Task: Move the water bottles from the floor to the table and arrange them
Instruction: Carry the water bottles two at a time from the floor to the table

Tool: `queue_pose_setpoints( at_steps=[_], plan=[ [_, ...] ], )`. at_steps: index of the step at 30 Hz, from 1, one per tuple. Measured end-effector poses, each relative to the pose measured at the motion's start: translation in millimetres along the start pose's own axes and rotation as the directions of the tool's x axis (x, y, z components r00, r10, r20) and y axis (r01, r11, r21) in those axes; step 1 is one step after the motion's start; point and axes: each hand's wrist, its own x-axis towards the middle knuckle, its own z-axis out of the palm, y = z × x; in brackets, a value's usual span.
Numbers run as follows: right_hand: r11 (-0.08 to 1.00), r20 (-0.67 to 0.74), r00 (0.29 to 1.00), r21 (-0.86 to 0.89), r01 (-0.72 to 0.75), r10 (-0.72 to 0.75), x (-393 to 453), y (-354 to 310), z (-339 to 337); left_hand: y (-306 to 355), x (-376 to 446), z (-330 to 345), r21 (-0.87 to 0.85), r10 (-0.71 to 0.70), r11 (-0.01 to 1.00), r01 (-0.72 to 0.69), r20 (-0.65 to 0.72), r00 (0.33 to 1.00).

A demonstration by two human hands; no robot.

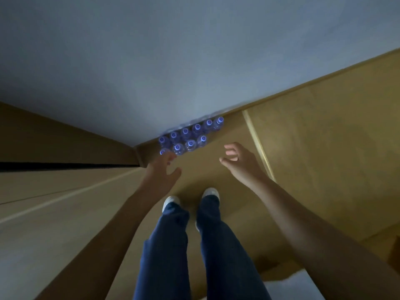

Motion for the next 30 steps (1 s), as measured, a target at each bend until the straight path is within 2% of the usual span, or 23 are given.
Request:
queue_pose_setpoints(
  at_steps=[8,18,23,28,30],
  plan=[
    [1.000,0.045,0.999,-0.011,-0.011,0.012,135,82,37,-59,108,105,-0.034,-0.082,0.996,0.083,0.007,0.997],
    [0.993,0.066,0.997,-0.112,0.045,-0.038,337,219,148,-182,296,239,0.046,0.011,0.999,-0.009,-0.048,0.999],
    [0.971,0.155,0.967,-0.096,0.219,-0.203,421,272,200,-240,367,292,0.048,-0.005,0.999,0.007,-0.039,0.999],
    [0.915,0.167,0.917,-0.120,0.385,-0.364,469,313,229,-280,397,325,-0.134,-0.088,0.988,0.073,-0.109,0.990],
    [0.902,0.149,0.901,-0.091,0.422,-0.407,479,321,233,-294,403,337,-0.164,-0.066,0.985,0.044,-0.133,0.989]
  ],
)
